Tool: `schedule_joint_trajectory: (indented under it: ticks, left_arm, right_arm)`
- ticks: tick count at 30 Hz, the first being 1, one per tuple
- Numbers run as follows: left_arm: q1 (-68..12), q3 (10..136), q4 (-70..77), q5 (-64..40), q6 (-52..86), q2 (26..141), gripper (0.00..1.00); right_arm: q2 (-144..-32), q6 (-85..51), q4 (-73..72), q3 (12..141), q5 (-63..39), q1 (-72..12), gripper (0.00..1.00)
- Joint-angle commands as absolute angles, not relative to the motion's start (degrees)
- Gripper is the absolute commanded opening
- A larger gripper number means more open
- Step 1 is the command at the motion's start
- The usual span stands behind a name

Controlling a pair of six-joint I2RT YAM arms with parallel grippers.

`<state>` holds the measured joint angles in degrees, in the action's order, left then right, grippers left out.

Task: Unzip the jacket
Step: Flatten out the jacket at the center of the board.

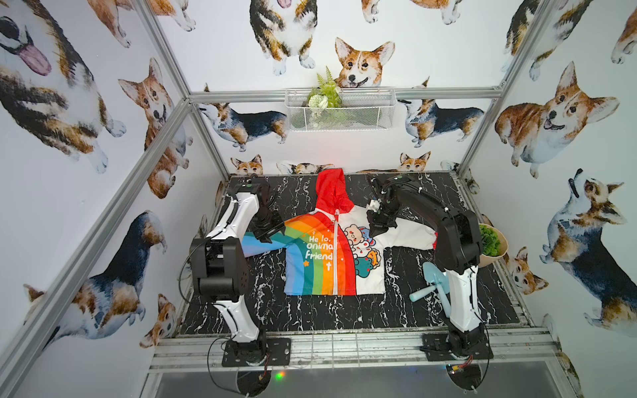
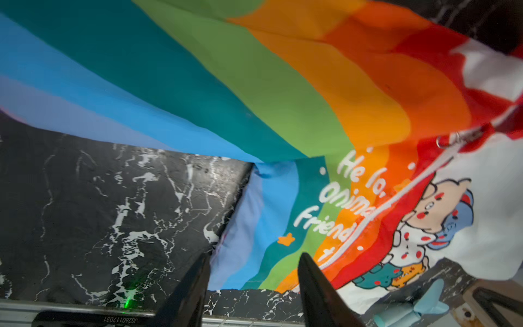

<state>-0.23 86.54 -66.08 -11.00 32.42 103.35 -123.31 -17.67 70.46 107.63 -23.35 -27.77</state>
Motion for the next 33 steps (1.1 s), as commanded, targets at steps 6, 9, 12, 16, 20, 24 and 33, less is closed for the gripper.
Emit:
schedule_joint_trajectory:
  ticks: [6,9,12,16,20,24,33]
  left_arm:
    - [5.5,93.41,-64.51,-12.33,34.18,109.39,0.74]
    - [6.5,96.49,-64.51,-12.39,35.33,111.85,0.83]
    - [6.86,98.16,-64.52,-12.1,38.56,113.95,0.83]
    - [6.77,97.57,-62.82,-11.01,44.75,114.48,0.8]
    - [6.47,96.82,-63.4,-10.0,47.91,114.79,0.78]
    - [6.33,95.85,-64.4,-8.27,48.57,114.76,0.75]
    - [6.06,95.83,-64.51,-8.17,49.66,116.23,0.6]
  right_arm:
    - [-125.48,-16.96,71.24,106.81,-23.2,-27.98,0.06]
    - [-125.85,-17.02,71.32,106.8,-23.6,-27.96,0.06]
    - [-125.97,-17.05,71.47,106.79,-23.63,-27.97,0.06]
    - [-126.12,-17.21,71.71,106.88,-23.56,-27.96,0.05]
    - [-126.2,-17.29,71.75,106.79,-23.43,-27.97,0.06]
    - [-126.3,-17.38,71.81,106.7,-23.49,-27.98,0.06]
    - [-126.67,-17.58,72.14,106.0,-22.68,-28.0,0.05]
